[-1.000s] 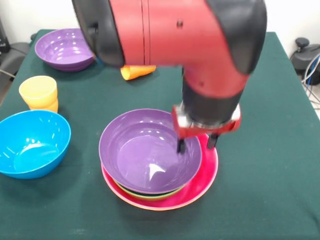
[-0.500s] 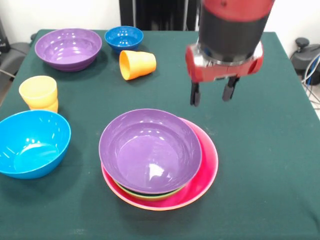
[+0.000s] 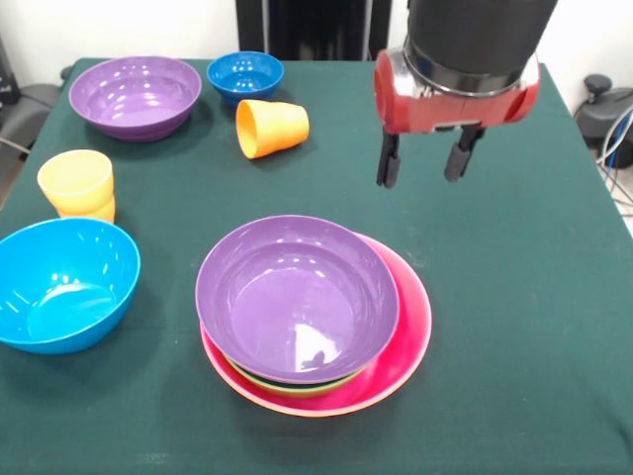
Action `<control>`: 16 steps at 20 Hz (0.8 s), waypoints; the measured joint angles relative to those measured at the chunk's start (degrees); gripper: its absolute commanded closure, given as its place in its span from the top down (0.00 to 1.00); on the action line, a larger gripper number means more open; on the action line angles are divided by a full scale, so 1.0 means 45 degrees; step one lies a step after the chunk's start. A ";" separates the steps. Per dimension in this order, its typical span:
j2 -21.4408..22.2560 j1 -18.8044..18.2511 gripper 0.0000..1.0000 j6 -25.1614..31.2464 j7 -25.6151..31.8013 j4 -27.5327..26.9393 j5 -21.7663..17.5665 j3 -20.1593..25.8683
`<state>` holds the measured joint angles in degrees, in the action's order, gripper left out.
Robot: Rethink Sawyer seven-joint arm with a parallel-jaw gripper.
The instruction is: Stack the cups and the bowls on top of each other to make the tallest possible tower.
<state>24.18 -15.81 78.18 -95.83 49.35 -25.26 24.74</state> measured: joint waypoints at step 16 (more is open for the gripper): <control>0.0035 0.0078 1.00 -0.1144 -0.0225 0.1974 0.0325 -0.1500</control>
<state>24.34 -15.46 73.04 -96.84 58.24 -23.79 17.99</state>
